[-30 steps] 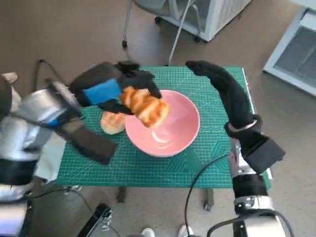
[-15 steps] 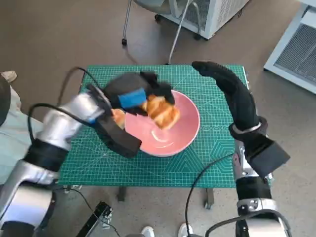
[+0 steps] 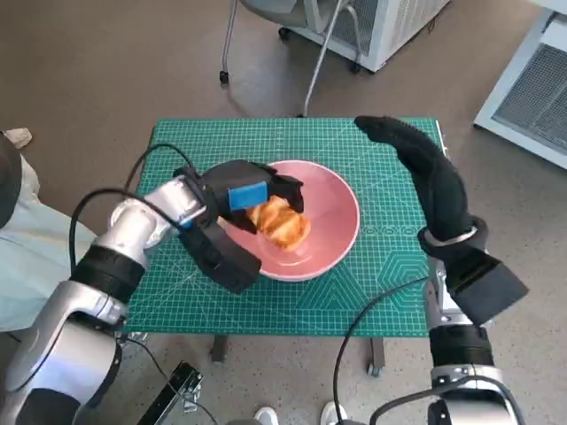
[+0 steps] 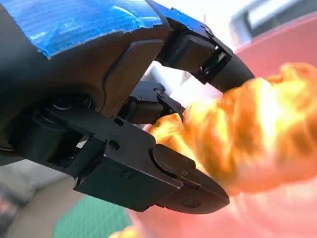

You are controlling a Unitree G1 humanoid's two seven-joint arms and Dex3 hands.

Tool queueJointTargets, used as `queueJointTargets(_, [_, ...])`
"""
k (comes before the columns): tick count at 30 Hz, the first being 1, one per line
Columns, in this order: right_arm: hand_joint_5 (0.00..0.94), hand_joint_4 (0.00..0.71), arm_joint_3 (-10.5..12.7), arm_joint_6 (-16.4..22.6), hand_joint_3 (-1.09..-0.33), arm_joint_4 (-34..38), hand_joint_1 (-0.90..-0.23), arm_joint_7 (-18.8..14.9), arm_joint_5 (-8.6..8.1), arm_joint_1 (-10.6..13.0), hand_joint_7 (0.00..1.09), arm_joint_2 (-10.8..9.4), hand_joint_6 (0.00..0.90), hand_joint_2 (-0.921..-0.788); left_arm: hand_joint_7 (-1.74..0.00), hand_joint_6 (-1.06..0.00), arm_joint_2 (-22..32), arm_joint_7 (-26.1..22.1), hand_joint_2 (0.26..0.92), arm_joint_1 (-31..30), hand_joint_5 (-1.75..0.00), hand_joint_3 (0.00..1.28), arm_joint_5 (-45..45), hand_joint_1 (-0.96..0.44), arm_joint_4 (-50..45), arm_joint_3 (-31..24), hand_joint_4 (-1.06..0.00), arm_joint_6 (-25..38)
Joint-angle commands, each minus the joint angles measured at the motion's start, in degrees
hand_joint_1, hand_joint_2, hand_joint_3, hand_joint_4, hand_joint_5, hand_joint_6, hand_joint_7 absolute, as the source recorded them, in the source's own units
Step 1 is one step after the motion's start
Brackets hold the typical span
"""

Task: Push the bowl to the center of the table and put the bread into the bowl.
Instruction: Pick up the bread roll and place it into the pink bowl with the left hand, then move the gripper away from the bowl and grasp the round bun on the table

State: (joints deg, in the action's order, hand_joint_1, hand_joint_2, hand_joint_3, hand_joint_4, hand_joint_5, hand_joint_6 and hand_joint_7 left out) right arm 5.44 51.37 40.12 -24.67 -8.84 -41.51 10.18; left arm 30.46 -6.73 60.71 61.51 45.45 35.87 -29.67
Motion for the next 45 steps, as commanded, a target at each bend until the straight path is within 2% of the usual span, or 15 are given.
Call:
queueJointTargets(1, [0.000,0.315,0.02,-1.16,-0.789,-0.63,-0.673,0.46,-0.09,1.73,0.76,0.15,-0.001,-0.921,-0.22,-0.32,2.80,-3.74,0.921,0.02,-0.03,0.22,-2.66,0.05,-4.88,-1.29,-0.22,-0.59])
queueJointTargets(3, [0.001,0.315,0.02,-1.22,-0.789,-0.67,-0.671,0.54,-0.06,1.76,0.75,0.09,-0.001,-0.921,-0.16,-0.26,3.87,-4.82,0.921,-0.89,-0.01,0.19,-3.70,-0.04,-7.14,-2.14,-0.12,-0.38])
queueJointTargets(6, [0.001,0.315,0.00,-1.22,-0.788,-0.53,-0.671,0.60,-0.02,1.73,0.75,-0.05,-0.001,-0.921,-0.11,-0.21,6.69,-4.40,0.921,-2.23,0.00,0.11,-5.07,-0.14,-10.91,-4.00,-0.04,-1.08])
queueJointTargets(9, [0.001,0.316,0.01,-1.16,-0.786,-0.35,-0.673,0.46,-0.14,1.63,0.75,-0.07,-0.001,-0.921,-0.09,-0.19,9.52,-3.53,0.902,-3.24,0.00,0.06,-7.00,-0.20,-13.50,-6.29,-0.01,-2.37])
queueJointTargets(15, [0.000,0.314,0.17,-1.12,-0.785,0.34,-0.674,-0.19,-0.74,1.12,0.74,0.16,-0.001,-0.921,-0.08,-0.17,16.62,-1.22,0.866,-5.57,0.00,0.02,-10.32,-0.23,-18.62,-12.34,0.00,-5.46])
queueJointTargets(25, [0.001,0.315,0.32,-0.71,-0.786,1.64,-0.668,-1.04,-1.36,-0.17,0.74,0.23,-0.001,-0.921,-0.09,-0.23,25.92,-0.69,0.836,-9.61,-0.03,0.00,-11.57,-0.21,-24.49,-19.46,-0.07,-6.65])
queueJointTargets(28, [0.001,0.316,0.30,-0.48,-0.785,2.31,-0.667,-1.30,-1.48,-0.67,0.74,0.06,-0.001,-0.921,-0.10,-0.24,28.21,-2.95,0.837,-11.28,-0.03,0.00,-11.76,-0.21,-26.98,-20.88,-0.09,-5.67])
queueJointTargets(36, [0.002,0.317,0.32,0.24,-0.780,4.90,-0.669,-2.62,-2.27,-2.10,0.74,-0.20,-0.001,-0.921,-0.10,-0.27,30.95,-7.66,0.845,-15.23,-0.04,0.00,-13.59,-0.18,-29.94,-23.33,-0.14,-3.94])
queueJointTargets(45, [0.002,0.318,0.50,0.78,-0.777,6.54,-0.670,-4.37,-3.30,-2.98,0.74,-0.23,-0.001,-0.921,-0.12,-0.31,30.91,-6.65,0.841,-16.84,-0.04,0.00,-9.95,-0.19,-28.00,-22.45,-0.19,-2.99])
